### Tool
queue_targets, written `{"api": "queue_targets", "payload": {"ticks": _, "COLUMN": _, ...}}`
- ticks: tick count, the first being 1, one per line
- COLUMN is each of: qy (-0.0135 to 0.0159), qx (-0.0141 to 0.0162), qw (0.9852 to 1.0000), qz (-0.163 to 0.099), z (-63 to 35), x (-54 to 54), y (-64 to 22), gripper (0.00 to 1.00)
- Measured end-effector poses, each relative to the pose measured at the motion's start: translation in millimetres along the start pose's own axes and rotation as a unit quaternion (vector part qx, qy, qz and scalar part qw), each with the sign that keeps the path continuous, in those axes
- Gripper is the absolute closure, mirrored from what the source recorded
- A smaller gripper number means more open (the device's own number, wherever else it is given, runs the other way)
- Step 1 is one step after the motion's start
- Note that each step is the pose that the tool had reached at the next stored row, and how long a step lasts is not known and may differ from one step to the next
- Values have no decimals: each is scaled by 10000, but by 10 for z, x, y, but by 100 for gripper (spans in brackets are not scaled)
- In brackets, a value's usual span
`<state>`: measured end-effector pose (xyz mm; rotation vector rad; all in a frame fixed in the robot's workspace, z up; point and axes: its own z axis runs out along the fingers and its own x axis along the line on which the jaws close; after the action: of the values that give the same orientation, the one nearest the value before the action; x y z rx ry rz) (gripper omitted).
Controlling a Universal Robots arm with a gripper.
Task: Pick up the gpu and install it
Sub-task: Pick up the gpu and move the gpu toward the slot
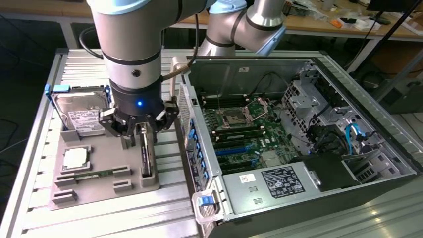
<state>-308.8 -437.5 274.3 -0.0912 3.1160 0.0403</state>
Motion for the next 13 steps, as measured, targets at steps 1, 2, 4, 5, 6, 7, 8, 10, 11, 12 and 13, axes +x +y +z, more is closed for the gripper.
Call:
{"api": "queue_targets", "payload": {"ticks": 1, "qy": 1, "qx": 4, "qw": 10000, "qz": 0, "z": 9, "x": -1, "y": 16, "gripper": 52}}
{"api": "queue_targets", "payload": {"ticks": 2, "qy": 1, "qx": 7, "qw": 10000, "qz": 0, "z": 19, "x": -1, "y": 26, "gripper": 52}}
{"api": "queue_targets", "payload": {"ticks": 4, "qy": 0, "qx": 8, "qw": 10000, "qz": -1, "z": 42, "x": -1, "y": 32, "gripper": 52}}
{"api": "queue_targets", "payload": {"ticks": 5, "qy": 1, "qx": 8, "qw": 10000, "qz": 1, "z": 55, "x": -1, "y": 32, "gripper": 52}}
{"api": "queue_targets", "payload": {"ticks": 6, "qy": 0, "qx": 9, "qw": 10000, "qz": 15, "z": 69, "x": 0, "y": 32, "gripper": 52}}
{"api": "queue_targets", "payload": {"ticks": 7, "qy": -1, "qx": 9, "qw": 10000, "qz": 47, "z": 80, "x": 0, "y": 32, "gripper": 52}}
{"api": "queue_targets", "payload": {"ticks": 8, "qy": -2, "qx": 11, "qw": 9999, "qz": 104, "z": 89, "x": 0, "y": 32, "gripper": 52}}
{"api": "queue_targets", "payload": {"ticks": 10, "qy": -5, "qx": 14, "qw": 9997, "qz": 246, "z": 106, "x": 1, "y": 32, "gripper": 52}}
{"api": "queue_targets", "payload": {"ticks": 11, "qy": -7, "qx": 16, "qw": 9995, "qz": 324, "z": 114, "x": 1, "y": 31, "gripper": 52}}
{"api": "queue_targets", "payload": {"ticks": 12, "qy": -9, "qx": 18, "qw": 9993, "qz": 385, "z": 120, "x": 1, "y": 31, "gripper": 52}}
{"api": "queue_targets", "payload": {"ticks": 13, "qy": -10, "qx": 19, "qw": 9991, "qz": 429, "z": 124, "x": 1, "y": 31, "gripper": 52}}
